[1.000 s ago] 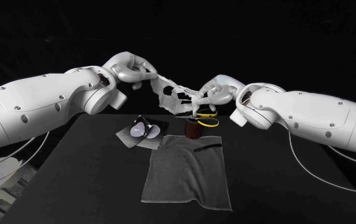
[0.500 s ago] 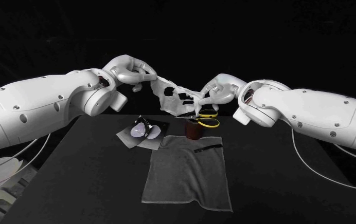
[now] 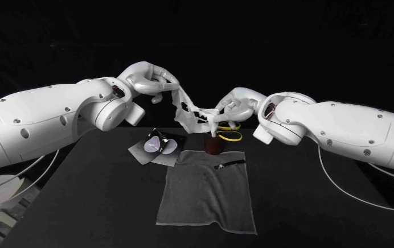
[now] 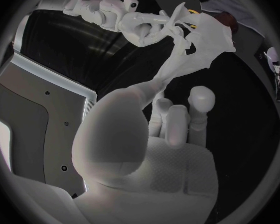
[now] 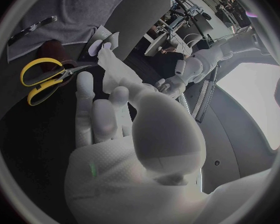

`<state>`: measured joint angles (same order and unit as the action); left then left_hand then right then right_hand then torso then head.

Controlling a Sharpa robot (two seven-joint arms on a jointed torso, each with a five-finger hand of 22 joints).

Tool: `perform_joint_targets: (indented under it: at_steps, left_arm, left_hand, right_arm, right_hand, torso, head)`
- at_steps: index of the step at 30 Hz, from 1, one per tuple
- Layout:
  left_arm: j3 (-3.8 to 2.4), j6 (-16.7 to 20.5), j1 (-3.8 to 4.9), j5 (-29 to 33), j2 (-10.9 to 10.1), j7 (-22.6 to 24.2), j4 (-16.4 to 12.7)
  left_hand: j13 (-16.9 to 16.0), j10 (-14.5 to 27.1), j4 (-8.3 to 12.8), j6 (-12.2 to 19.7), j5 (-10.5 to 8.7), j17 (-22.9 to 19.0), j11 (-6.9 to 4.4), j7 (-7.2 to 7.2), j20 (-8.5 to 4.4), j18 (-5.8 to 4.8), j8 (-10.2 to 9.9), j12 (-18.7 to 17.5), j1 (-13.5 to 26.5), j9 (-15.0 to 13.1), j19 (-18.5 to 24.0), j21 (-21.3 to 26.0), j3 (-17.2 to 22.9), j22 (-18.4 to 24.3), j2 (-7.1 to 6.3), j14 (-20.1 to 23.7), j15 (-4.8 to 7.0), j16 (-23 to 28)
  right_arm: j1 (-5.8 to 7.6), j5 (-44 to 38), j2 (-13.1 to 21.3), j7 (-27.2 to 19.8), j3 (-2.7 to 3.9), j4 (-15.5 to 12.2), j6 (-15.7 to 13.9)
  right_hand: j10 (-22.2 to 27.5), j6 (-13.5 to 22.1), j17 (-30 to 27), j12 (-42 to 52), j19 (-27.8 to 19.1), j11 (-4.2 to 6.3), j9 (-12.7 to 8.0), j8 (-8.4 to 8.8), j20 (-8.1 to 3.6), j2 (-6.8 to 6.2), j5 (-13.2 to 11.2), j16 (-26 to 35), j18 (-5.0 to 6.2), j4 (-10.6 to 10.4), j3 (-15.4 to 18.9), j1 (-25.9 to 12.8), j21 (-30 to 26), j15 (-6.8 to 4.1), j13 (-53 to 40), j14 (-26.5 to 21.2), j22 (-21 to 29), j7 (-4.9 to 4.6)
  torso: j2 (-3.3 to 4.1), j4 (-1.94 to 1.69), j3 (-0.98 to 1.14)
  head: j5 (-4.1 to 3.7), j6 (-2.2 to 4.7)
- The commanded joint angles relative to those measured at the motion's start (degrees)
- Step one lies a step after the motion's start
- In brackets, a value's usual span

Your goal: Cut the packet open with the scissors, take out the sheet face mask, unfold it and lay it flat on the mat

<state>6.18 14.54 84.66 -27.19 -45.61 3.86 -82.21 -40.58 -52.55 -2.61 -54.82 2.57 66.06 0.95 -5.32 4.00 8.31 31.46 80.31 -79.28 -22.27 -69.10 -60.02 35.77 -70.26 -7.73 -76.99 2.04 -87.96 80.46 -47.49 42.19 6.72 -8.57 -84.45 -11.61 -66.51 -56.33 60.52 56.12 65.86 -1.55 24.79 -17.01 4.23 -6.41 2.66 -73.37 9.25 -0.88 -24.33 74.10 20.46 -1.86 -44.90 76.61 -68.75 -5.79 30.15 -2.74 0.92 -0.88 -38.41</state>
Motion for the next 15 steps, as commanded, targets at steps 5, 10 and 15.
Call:
perform_joint_targets:
  at_steps: [5,10,15]
  left_arm:
    - [-0.62,-4.8,0.84,-3.6,0.0,-0.3,-0.9]
    - [-0.76,-6.4,1.21,-4.5,0.3,-0.9,-1.1]
    - [-0.82,-7.3,1.33,-4.9,0.5,-0.8,-1.4]
  left_hand:
    - [0.2,0.2,0.0,-0.3,0.19,0.1,-0.03,0.01,-0.09,-0.95,0.3,-0.1,-0.1,-4.0,-0.5,-0.3,0.3,-0.1,0.32,-0.4,-0.04,0.0]
    - [0.3,0.3,0.1,-0.3,0.19,0.1,-0.03,0.00,-0.10,-0.94,0.2,-0.1,-0.1,-4.0,-0.5,-0.2,0.4,-0.1,0.30,-0.4,-0.03,0.0]
    - [0.4,0.3,0.1,-0.3,0.19,0.1,-0.03,0.00,-0.10,-0.92,0.2,-0.1,-0.1,-4.0,-0.5,-0.2,0.4,0.0,0.29,-0.4,-0.03,0.0]
  right_arm:
    - [-1.22,2.5,-0.6,-0.4,-0.17,0.1,0.6]
    - [-1.87,3.5,-1.0,-0.8,-0.24,0.4,1.1]
    - [-2.47,4.5,-1.4,-0.8,-0.36,0.9,2.7]
  right_hand:
    - [1.1,1.0,-0.6,-0.9,-0.5,-0.45,-0.7,1.36,0.41,-0.36,0.1,0.6,0.78,-0.3,0.6,-0.9,-0.6,0.48,0.7,-0.7,0.3,-0.65]
    - [3.1,2.5,-2.3,-2.7,-1.1,-1.18,-1.5,3.12,0.95,-1.15,0.1,1.9,0.74,-1.0,1.5,-1.8,-1.2,1.11,2.5,-2.2,0.7,-1.48]
    - [6.9,5.0,-5.2,-5.9,-2.3,-2.45,-2.4,5.54,1.97,-2.56,0.1,4.0,0.61,-2.8,4.2,-3.6,-2.5,2.30,6.0,-5.1,1.6,-2.74]
  torso:
    - [0.01,-0.05,0.09]
    - [0.03,0.01,0.05]
    - [0.05,0.02,-0.01]
  head:
    - [0.24,-0.19]
    - [0.13,-0.29]
    - [0.01,-0.42]
